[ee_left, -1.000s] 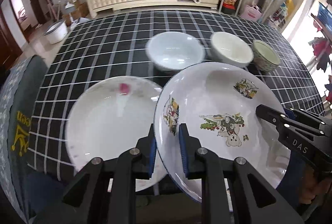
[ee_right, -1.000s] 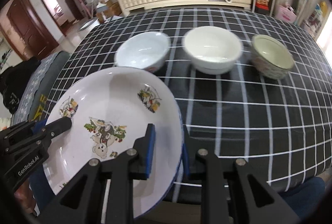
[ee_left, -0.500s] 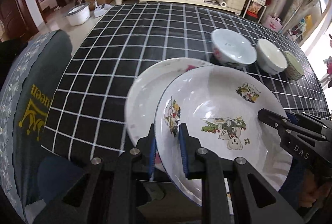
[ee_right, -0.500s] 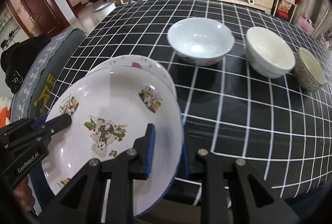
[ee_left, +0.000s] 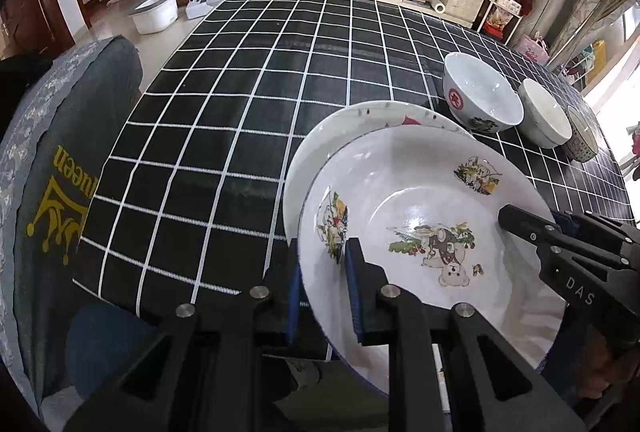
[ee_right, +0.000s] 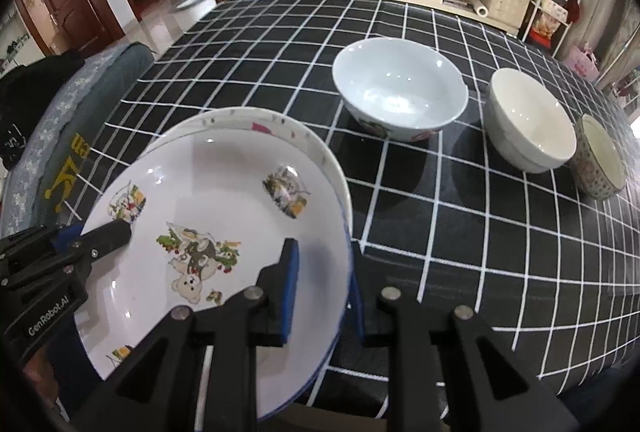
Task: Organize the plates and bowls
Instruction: 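Lower the cartoon-print plate onto the stack and open both tools, then raise both tools away from the three-plate stack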
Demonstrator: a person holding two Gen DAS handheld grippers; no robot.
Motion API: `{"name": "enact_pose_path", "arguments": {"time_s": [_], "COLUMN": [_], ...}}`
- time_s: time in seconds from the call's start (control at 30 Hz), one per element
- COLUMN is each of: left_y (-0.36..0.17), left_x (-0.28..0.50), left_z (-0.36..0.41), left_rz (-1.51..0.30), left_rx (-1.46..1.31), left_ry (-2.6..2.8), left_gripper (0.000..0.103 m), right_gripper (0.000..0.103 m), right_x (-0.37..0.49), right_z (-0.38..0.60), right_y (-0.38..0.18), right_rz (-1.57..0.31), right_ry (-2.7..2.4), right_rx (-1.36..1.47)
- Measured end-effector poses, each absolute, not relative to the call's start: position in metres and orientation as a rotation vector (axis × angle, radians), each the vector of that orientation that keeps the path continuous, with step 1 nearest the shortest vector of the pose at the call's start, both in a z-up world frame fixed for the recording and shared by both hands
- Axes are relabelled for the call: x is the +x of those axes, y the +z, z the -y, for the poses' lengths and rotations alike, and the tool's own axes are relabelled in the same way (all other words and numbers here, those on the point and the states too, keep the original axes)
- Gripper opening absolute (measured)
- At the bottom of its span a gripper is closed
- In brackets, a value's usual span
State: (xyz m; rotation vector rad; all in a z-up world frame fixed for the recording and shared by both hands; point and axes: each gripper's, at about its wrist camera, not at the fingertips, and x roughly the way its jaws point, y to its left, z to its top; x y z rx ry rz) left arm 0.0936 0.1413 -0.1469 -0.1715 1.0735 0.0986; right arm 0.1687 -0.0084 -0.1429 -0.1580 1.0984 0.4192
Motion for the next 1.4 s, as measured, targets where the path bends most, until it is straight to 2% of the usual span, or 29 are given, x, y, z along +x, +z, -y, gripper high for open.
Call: {"name": "enact_pose_path", "arguments": {"time_s": [0.57, 0.83, 0.9, 0.97, 1.03, 1.2, 1.4], "left_y": [-0.155, -0.156, -0.155, -0.155, -0.153, -0.146, -0.119], "left_x": [0.116, 0.118, 0.117, 0.115, 0.113, 0.107, 0.094], "left_z": [-0.139, -0.136, -0.134, -0.132, -0.132, -0.125, -0.112], "left_rz": [-1.092, -1.089, -1.085, -1.083, -1.084, -1.097, -1.011], "left_rx": [-0.127, -0.137, -0.132, -0.138, -0.149, -0.116, -0.050], "left_ry": [0.104, 0.080, 0.073, 0.067, 0.062, 0.095, 0.090], "left_gripper": [0.018, 0.032, 0.037, 0.040, 0.044, 0.048, 0.048], "right_gripper": [0.026, 0.026, 0.029, 0.047, 0.056, 0.057, 0.057], "right_x": [0.182, 0.179, 0.177, 0.175, 0.171, 0.163, 0.155], "right_z": [0.001, 0.009, 0.013, 0.016, 0.019, 0.025, 0.039], "right_y": [-0.157, -0.154, -0.152, -0.149, -0.144, -0.130, -0.110], "right_rz": [-1.119, -1.117, -1.109, -1.098, -1.075, -1.045, -1.021], "right_ry": [0.413, 0.433, 0.422, 0.410, 0.381, 0.325, 0.334], "right_rx": [-0.183, -0.153, -0.146, -0.143, -0.169, -0.220, -0.183]}}
